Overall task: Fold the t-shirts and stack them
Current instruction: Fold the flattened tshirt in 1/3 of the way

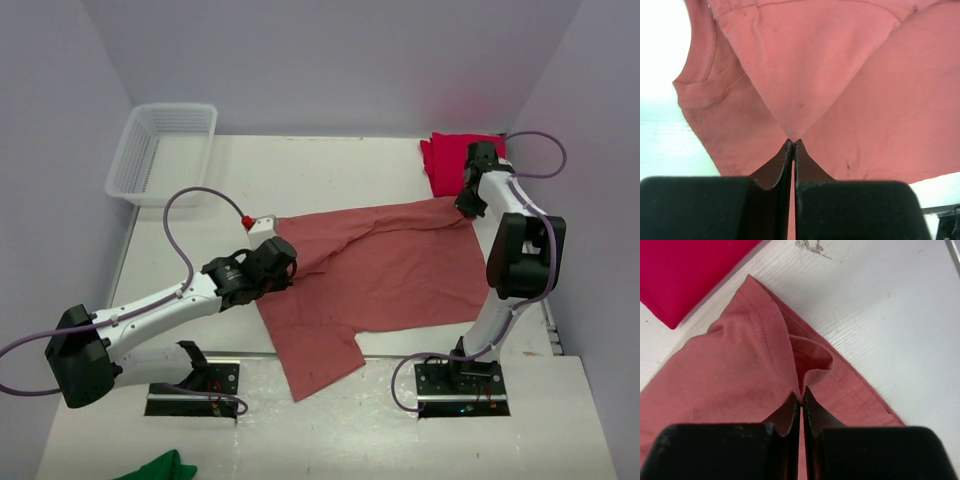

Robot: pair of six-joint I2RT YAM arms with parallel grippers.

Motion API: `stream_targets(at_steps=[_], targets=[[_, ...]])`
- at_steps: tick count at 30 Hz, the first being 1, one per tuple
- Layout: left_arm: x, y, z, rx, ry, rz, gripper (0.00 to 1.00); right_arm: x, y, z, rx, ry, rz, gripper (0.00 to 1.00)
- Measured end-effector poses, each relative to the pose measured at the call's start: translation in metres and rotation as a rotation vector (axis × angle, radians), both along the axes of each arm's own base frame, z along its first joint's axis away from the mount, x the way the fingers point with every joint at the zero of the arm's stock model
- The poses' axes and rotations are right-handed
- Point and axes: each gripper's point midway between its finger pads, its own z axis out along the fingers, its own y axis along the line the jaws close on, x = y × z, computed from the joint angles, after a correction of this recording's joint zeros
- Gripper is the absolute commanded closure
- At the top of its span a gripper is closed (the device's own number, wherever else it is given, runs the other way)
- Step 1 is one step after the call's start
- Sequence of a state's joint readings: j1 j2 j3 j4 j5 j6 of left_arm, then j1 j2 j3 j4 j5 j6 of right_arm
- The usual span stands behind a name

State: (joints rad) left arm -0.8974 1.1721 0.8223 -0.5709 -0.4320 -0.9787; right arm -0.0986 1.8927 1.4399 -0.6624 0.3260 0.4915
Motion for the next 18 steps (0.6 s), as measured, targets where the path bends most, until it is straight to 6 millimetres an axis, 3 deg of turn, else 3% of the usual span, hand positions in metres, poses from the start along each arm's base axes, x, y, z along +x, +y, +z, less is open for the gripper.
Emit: stream_targets(at_steps=[5, 12, 18], targets=[[-0.008, 0.010, -0.013, 0.032, 0.038, 0.014, 1.00, 0.007, -0.006, 0.012, -0.028, -0.025, -0.007, 1.00], [-0.011, 0.013, -0.012, 0.031, 0.042, 0.023, 1.00, 0.014, -0.012, 0.028, -0.041, -0.064, -0.012, 1.00], [-0.016, 0.013, -0.023, 0.032, 0.070, 0.008, 1.00, 0.012, -0.012, 0.029, -0.041, -0.057, -0.013, 1.00]])
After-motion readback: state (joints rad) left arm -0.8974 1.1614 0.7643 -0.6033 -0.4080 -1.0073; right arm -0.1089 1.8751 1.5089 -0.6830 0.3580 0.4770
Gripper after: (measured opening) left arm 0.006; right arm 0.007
